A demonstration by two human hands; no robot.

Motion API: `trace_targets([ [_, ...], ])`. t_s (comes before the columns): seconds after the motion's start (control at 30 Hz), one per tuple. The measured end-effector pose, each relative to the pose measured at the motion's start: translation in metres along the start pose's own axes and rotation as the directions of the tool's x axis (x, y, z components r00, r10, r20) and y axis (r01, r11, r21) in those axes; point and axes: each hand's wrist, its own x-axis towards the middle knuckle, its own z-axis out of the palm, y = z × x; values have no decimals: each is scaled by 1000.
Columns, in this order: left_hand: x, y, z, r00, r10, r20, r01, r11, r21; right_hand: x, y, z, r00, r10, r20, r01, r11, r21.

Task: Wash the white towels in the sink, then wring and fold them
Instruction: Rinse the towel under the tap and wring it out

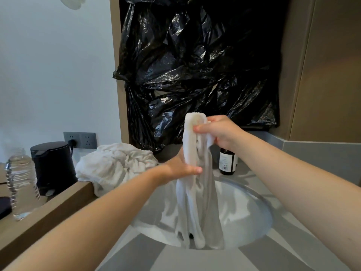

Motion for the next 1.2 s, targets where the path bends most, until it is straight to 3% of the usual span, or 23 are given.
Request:
trace_targets([
  [0.13, 2, -16, 19, 977, -44, -211, 16, 991, -129, 6, -18, 12, 995, -35, -95, 47, 991, 125],
  [0.3, 3, -24, 31, 961, -144, -236, 100, 977, -186, 11, -33, 24, 989, 4, -145, 34, 966, 256],
  [0.43, 8, -27, 15, 938, -253, -238, 240, 967, -81, 11, -15, -1, 985, 72, -157, 0, 910, 416],
  [0.5, 9, -31, 6, 916, -327, -232, 356, 930, 96, 7, 9, -28, 987, 110, -116, -47, 893, 447],
  [0.57, 7, -34, 1, 924, -340, -173, 371, 906, 203, -2, 44, -53, 979, 178, -98, -118, 891, 438],
  [0.7, 7, -48, -4, 941, -339, 15, 331, 928, 170, -22, 113, -81, 925, 372, -77, -238, 726, 645],
  [0.87, 20, -56, -11, 961, -277, 24, 229, 839, 494, -18, 167, -95, 784, 619, 34, -571, 699, 431],
  [0.93, 26, -57, -15, 969, -245, 24, 186, 792, 581, -6, 186, -99, 729, 684, -1, -658, 701, 276],
  [1.0, 32, -59, -20, 977, -210, 44, 134, 758, 639, 12, 206, -102, 698, 716, -9, -710, 694, 119],
  [1.07, 39, -60, -24, 978, -199, 69, 104, 742, 662, 16, 203, -86, 650, 755, 86, -757, 653, -8],
  [1.2, 58, -69, -29, 962, -244, 124, 97, 727, 680, 21, 191, -54, 608, 736, 300, -761, 647, -47],
])
